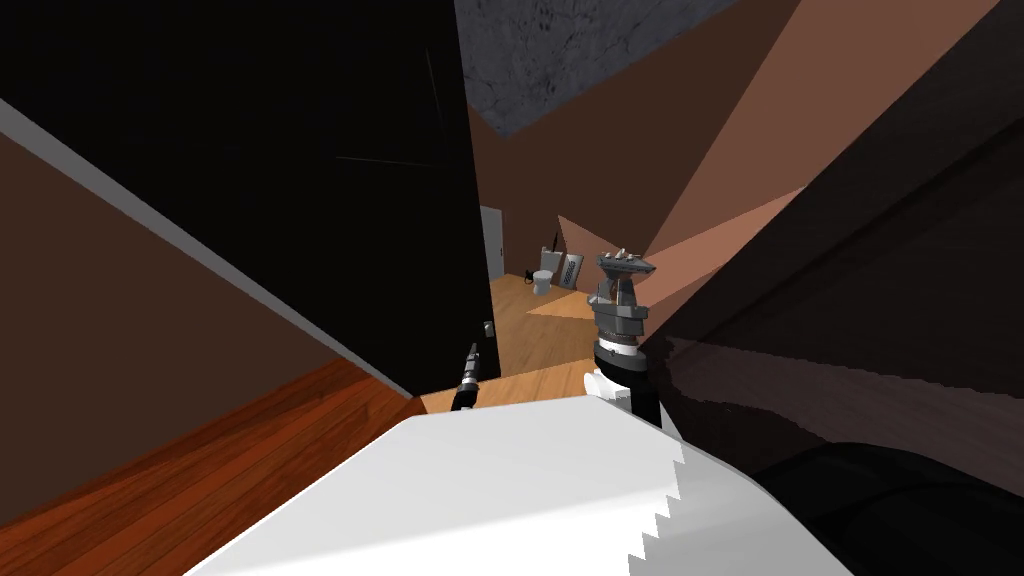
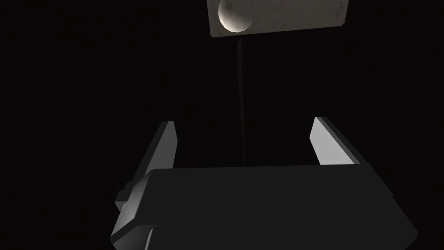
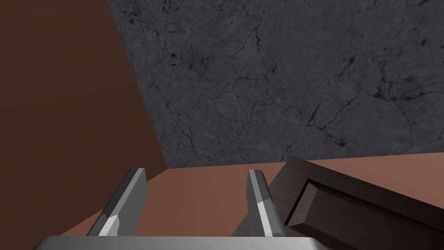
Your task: Push the door open
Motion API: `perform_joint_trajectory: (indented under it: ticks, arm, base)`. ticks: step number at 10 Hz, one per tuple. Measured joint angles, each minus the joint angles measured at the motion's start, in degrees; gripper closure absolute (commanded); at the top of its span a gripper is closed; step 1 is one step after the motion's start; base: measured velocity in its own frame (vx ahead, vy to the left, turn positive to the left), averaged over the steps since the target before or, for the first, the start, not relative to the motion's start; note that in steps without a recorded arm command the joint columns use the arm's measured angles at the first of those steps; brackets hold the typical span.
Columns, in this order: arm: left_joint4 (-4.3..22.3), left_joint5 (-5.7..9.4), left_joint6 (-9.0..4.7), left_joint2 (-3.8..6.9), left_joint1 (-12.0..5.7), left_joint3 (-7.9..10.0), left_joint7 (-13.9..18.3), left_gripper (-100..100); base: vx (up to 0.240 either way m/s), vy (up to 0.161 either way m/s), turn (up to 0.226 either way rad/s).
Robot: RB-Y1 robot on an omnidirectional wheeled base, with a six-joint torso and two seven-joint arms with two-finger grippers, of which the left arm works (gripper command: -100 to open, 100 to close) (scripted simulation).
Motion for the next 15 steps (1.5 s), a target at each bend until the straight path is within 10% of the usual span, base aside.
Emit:
perform_joint_trajectory:
  ticks: [6, 7, 15]
  arm:
    - [0.53, 0.14, -0.46, -0.79, -0.75, 0.97, 0.35, -100]
    - [0.49, 0.14, -0.45, -0.88, -0.77, 0.97, 0.34, 100]
    - [0.94, 0.78, 0.14, -0.26, -0.58, 1.71, 0.02, 100]
  base:
    - [0.205, -0.042, -0.019]
    - [-0.018, 0.000, 0.008]
    - [0.044, -0.021, 0.021]
